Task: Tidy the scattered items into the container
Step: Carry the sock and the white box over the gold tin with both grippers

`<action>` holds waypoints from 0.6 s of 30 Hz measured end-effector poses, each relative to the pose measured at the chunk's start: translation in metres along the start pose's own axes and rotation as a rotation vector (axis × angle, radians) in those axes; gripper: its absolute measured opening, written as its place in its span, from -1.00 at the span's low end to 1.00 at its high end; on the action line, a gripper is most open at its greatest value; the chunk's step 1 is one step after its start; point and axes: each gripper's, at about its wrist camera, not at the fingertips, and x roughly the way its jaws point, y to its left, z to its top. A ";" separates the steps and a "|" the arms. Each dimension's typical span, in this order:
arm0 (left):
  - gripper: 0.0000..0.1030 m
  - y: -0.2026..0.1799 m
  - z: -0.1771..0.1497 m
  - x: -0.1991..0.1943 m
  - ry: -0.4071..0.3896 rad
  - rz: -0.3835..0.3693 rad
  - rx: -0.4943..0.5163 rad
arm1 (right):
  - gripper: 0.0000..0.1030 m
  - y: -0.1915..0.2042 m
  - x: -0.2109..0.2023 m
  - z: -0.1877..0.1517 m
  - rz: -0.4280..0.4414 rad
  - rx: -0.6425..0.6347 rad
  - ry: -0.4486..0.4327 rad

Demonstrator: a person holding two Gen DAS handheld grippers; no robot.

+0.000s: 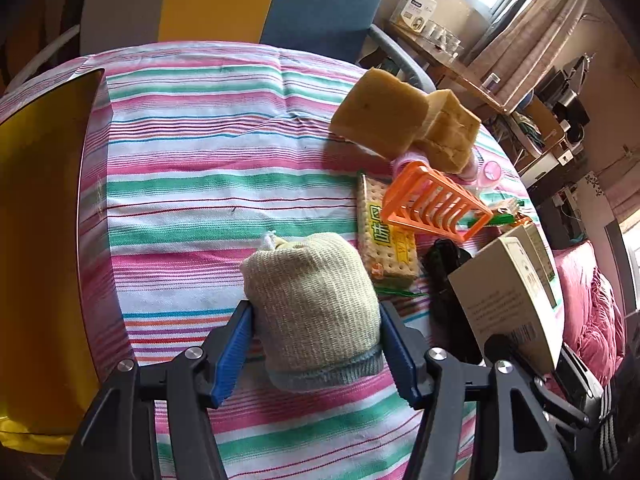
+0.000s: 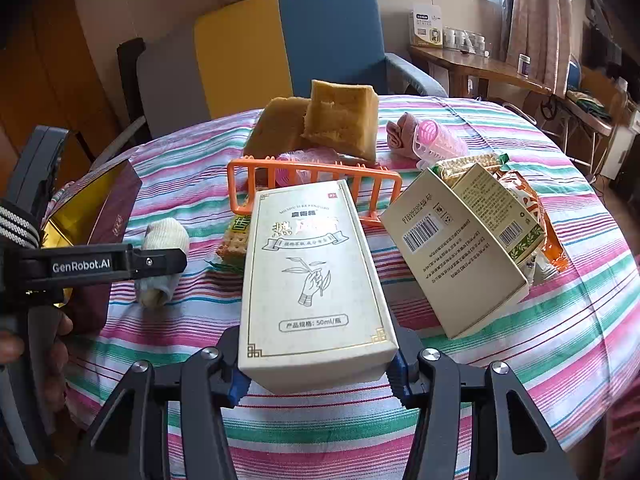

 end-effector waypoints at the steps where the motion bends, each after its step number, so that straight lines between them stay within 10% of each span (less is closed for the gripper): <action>1: 0.22 -0.001 -0.003 -0.004 -0.014 -0.007 0.003 | 0.03 0.001 -0.003 0.001 0.005 0.001 -0.005; 18: 0.22 0.044 -0.017 -0.082 -0.197 0.008 -0.055 | 0.00 0.058 -0.032 0.017 0.074 -0.119 -0.060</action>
